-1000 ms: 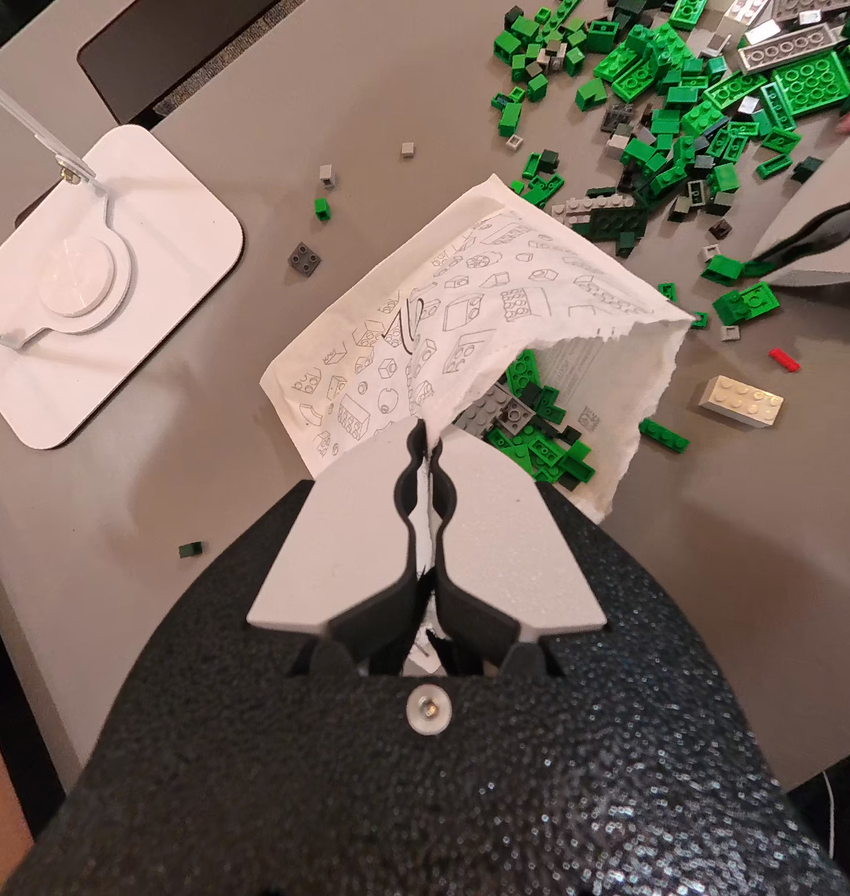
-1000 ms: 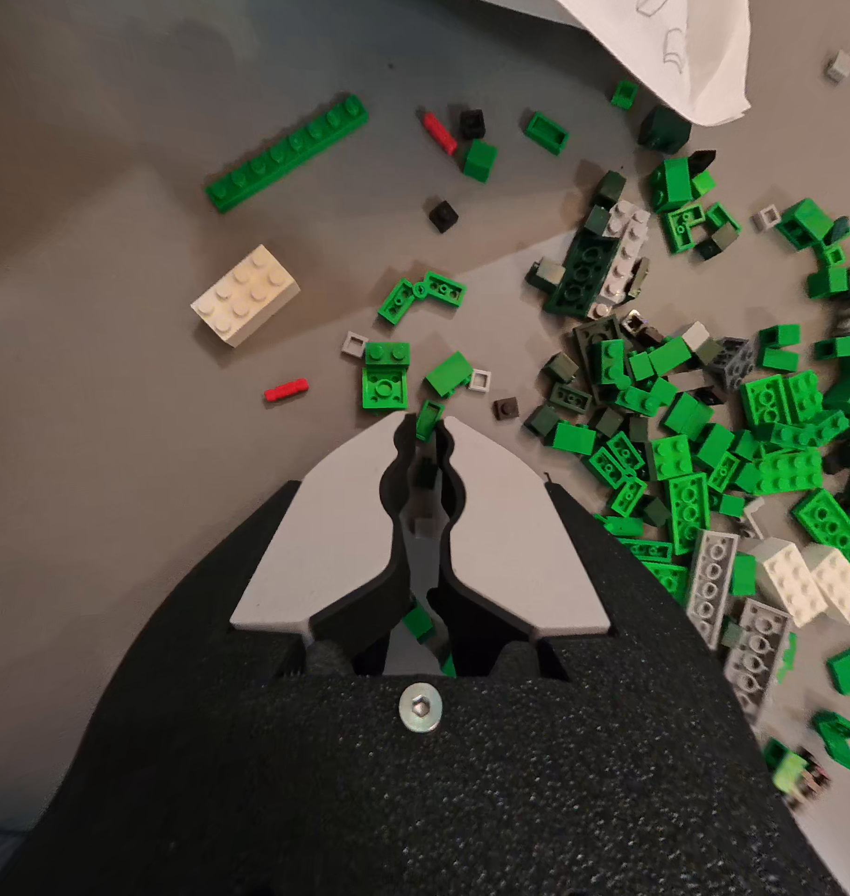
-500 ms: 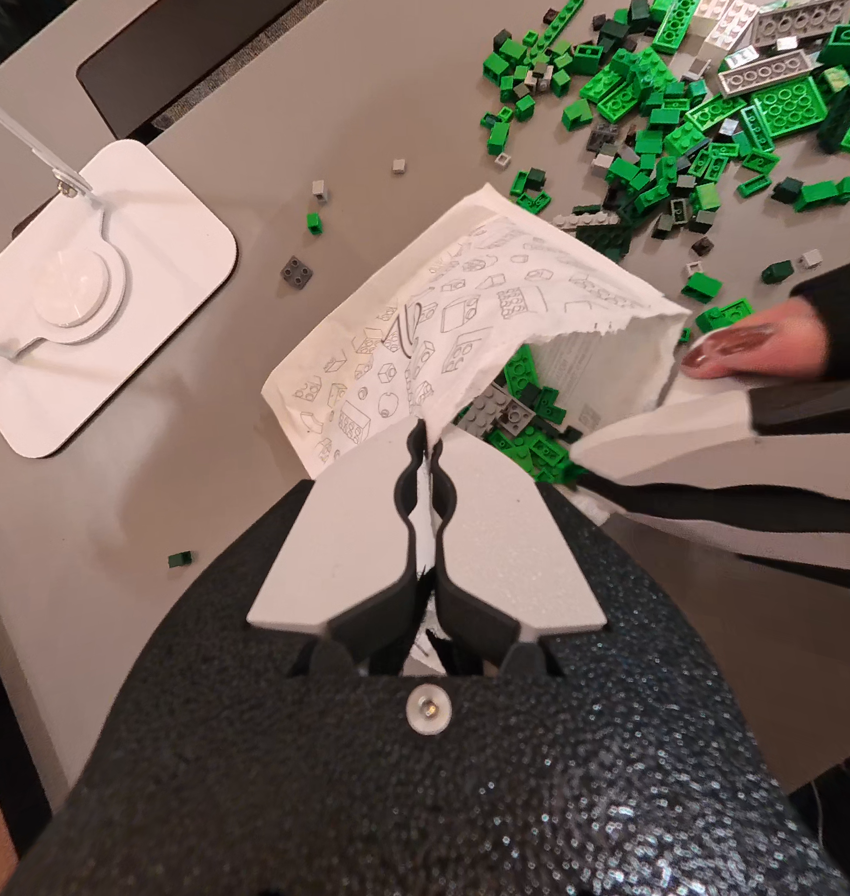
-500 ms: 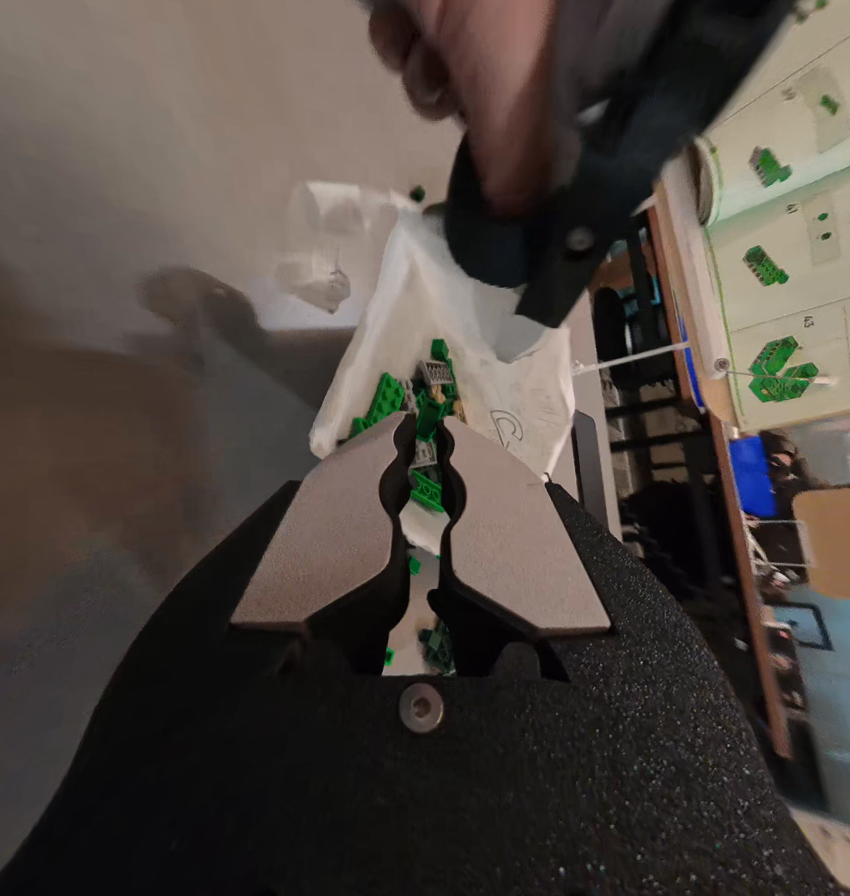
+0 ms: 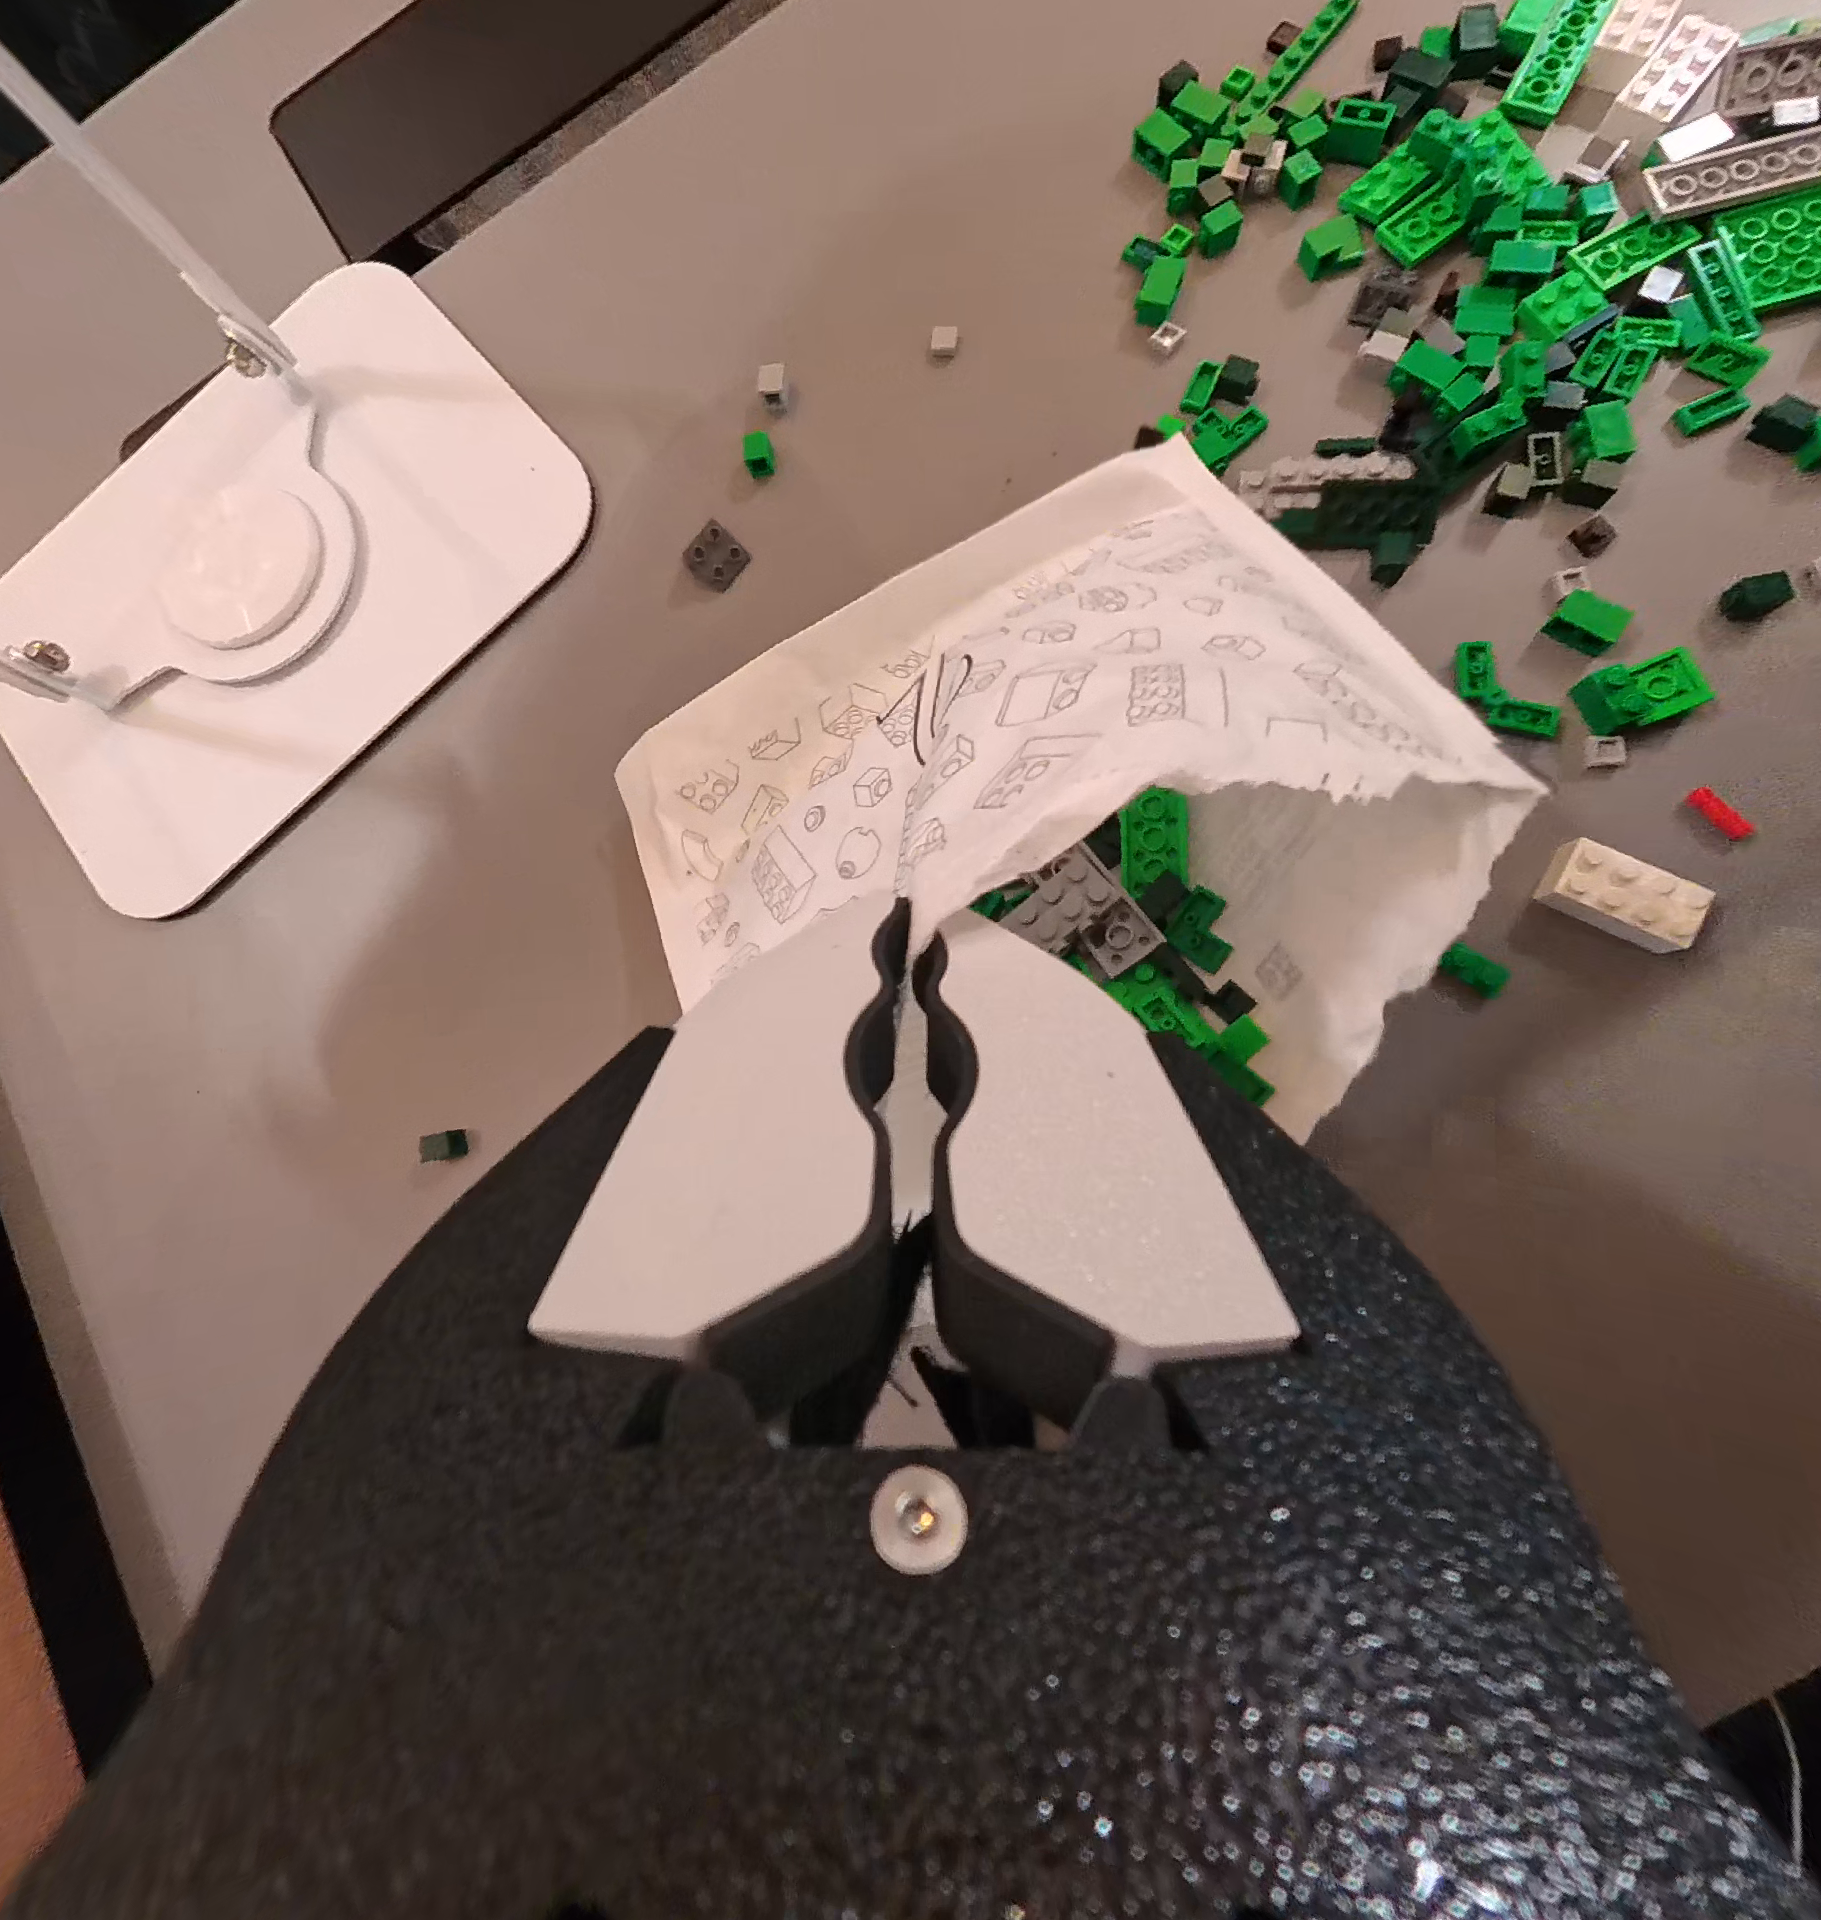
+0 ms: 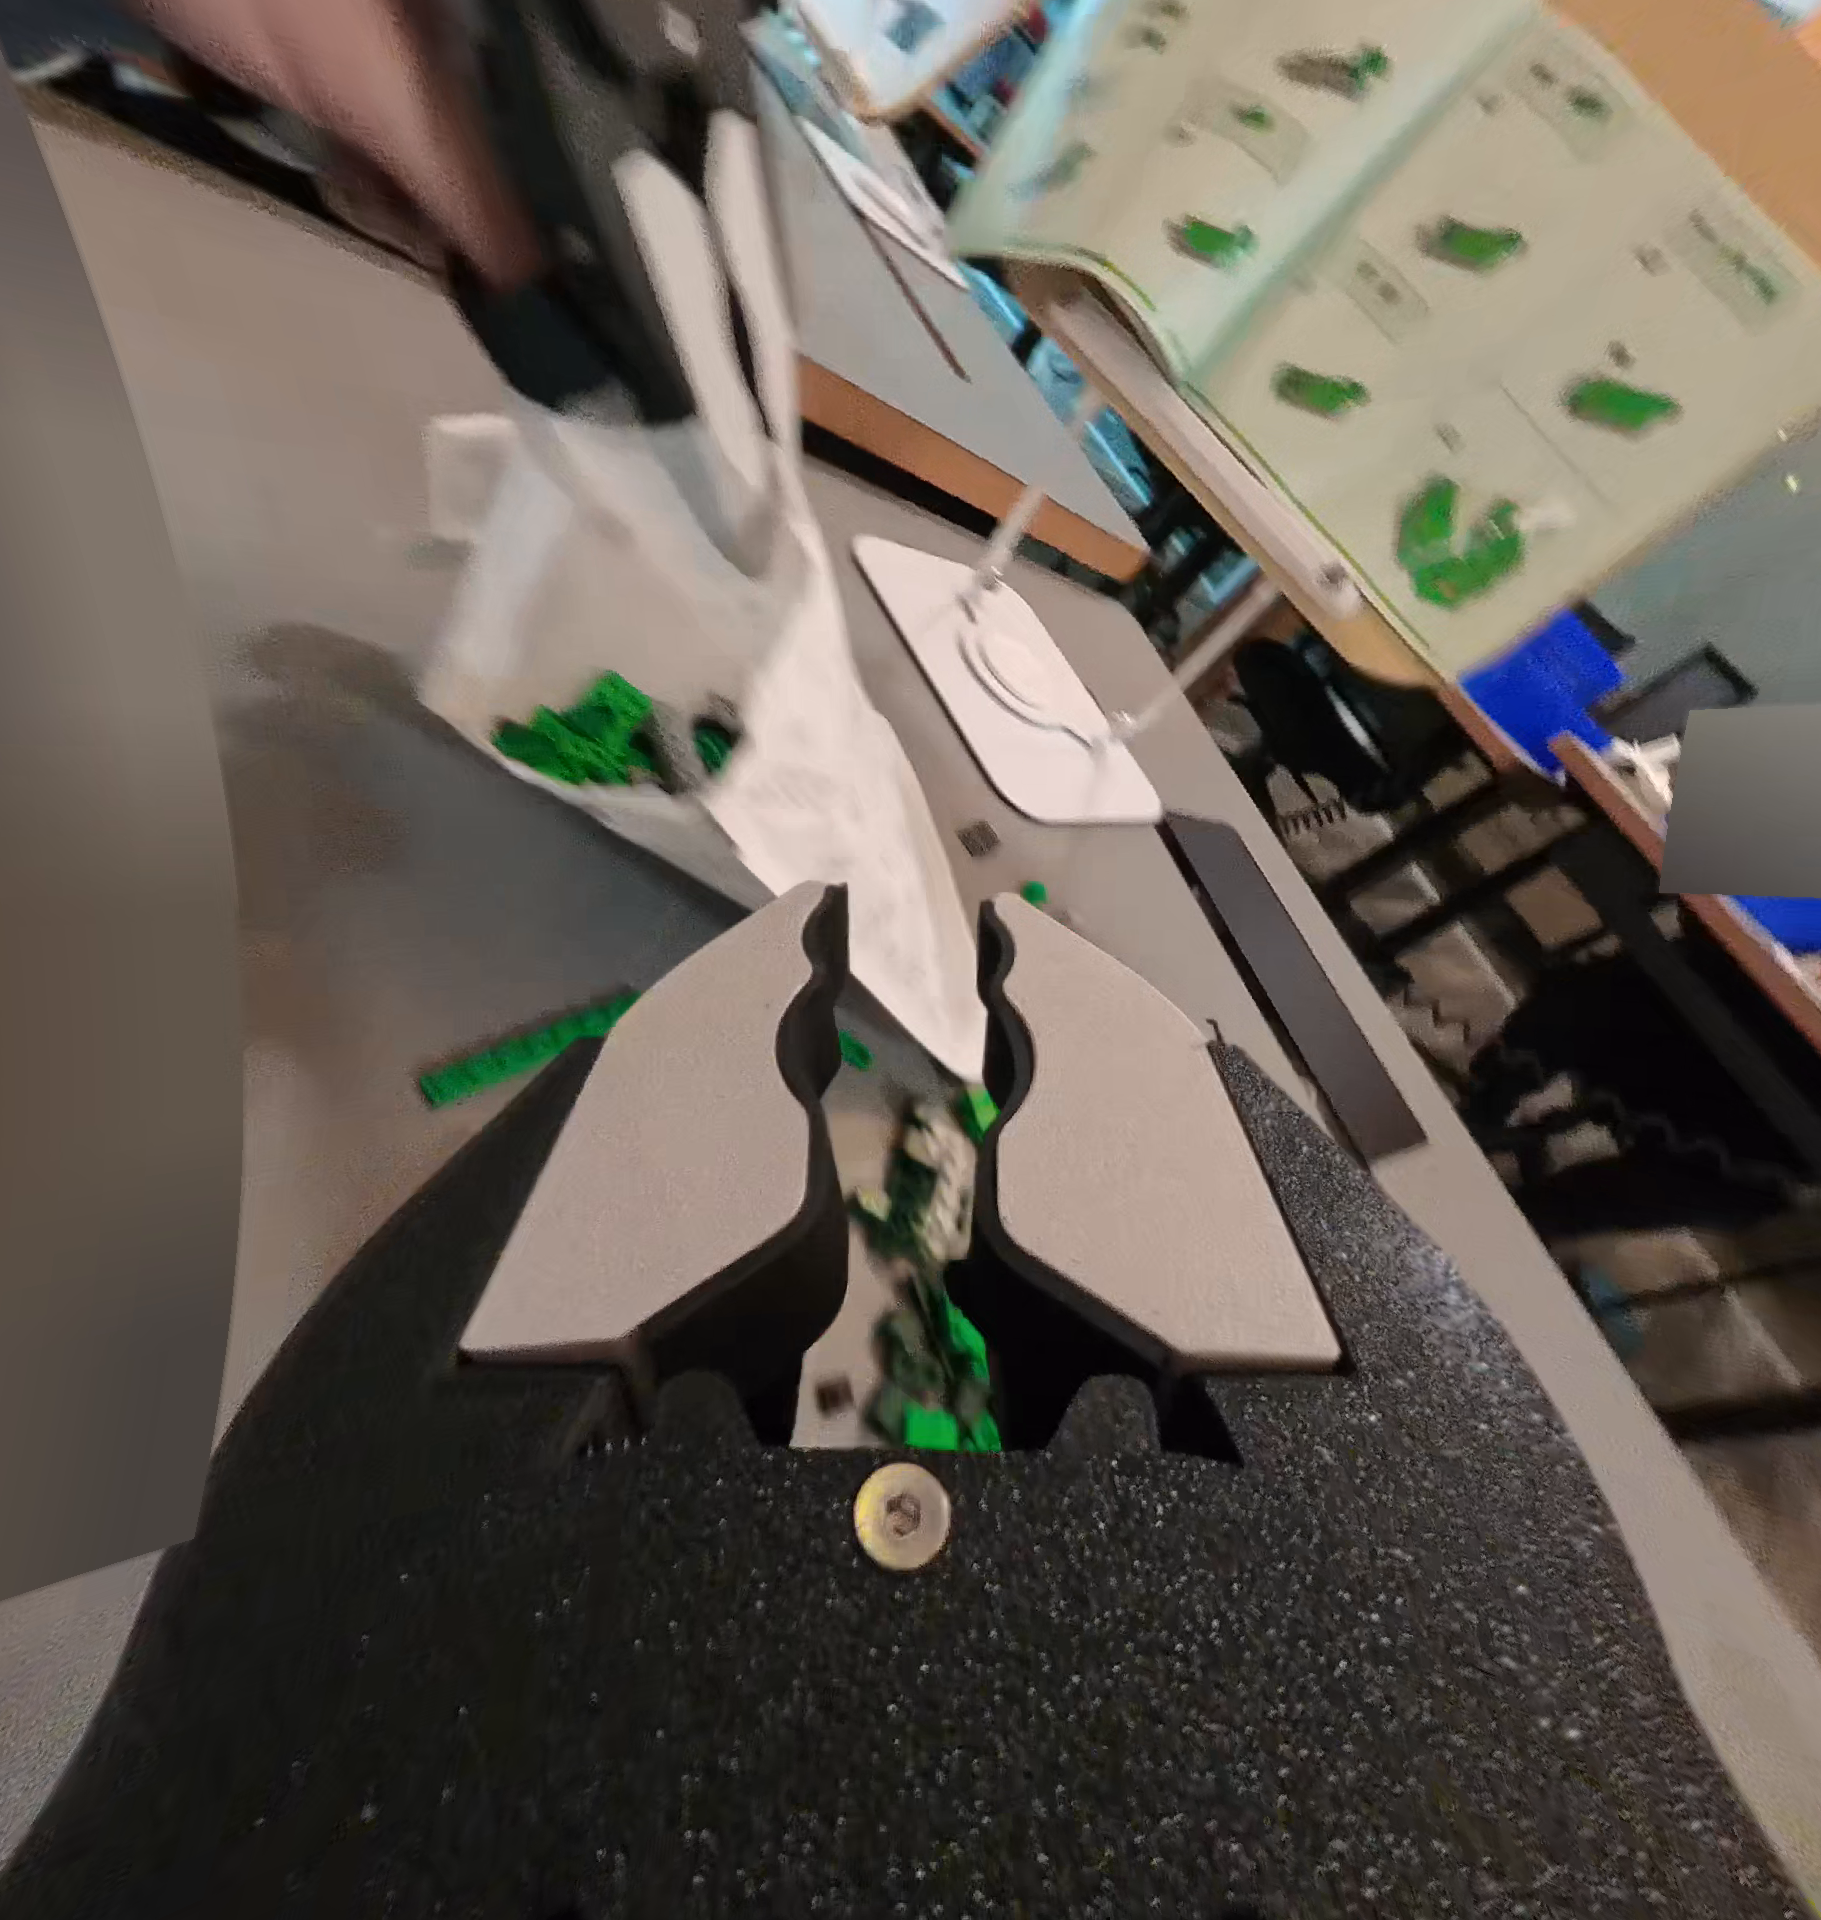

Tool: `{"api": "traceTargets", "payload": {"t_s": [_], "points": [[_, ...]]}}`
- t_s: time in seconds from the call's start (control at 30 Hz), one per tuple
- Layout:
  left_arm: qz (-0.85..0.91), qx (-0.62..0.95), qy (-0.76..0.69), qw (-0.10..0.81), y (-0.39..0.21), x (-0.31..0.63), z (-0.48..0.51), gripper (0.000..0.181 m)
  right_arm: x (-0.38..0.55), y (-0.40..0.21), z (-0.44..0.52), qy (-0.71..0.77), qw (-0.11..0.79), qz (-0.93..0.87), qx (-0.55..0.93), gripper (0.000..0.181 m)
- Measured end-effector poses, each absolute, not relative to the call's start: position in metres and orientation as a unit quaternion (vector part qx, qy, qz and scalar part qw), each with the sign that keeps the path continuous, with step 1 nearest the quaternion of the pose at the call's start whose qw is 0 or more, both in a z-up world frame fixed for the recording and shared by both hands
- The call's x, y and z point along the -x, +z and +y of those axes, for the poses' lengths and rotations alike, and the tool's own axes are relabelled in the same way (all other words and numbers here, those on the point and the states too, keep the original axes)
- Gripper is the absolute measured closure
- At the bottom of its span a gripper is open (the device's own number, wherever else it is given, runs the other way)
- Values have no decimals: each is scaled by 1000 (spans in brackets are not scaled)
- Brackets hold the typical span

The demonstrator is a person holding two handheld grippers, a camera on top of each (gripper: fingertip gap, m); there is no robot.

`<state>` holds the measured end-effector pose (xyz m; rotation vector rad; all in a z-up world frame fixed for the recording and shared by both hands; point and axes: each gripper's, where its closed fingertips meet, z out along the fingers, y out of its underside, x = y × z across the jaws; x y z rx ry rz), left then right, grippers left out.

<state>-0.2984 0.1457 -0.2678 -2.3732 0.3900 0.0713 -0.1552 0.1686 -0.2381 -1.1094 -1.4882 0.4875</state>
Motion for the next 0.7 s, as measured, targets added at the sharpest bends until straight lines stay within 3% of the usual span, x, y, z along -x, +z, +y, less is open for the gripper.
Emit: {"api": "traceTargets", "payload": {"t_s": [0.03,0.33,0.7], "points": [[148,920,29,361,-267,300,145,181,142,-240,182,203,573,-623,492,159],[128,923,34,361,-268,316,145,181,49,-301,247,176,471,-596,626,165],[134,923,38,359,-270,315,146,181,9,-315,250,210,421,-578,666,174]]}}
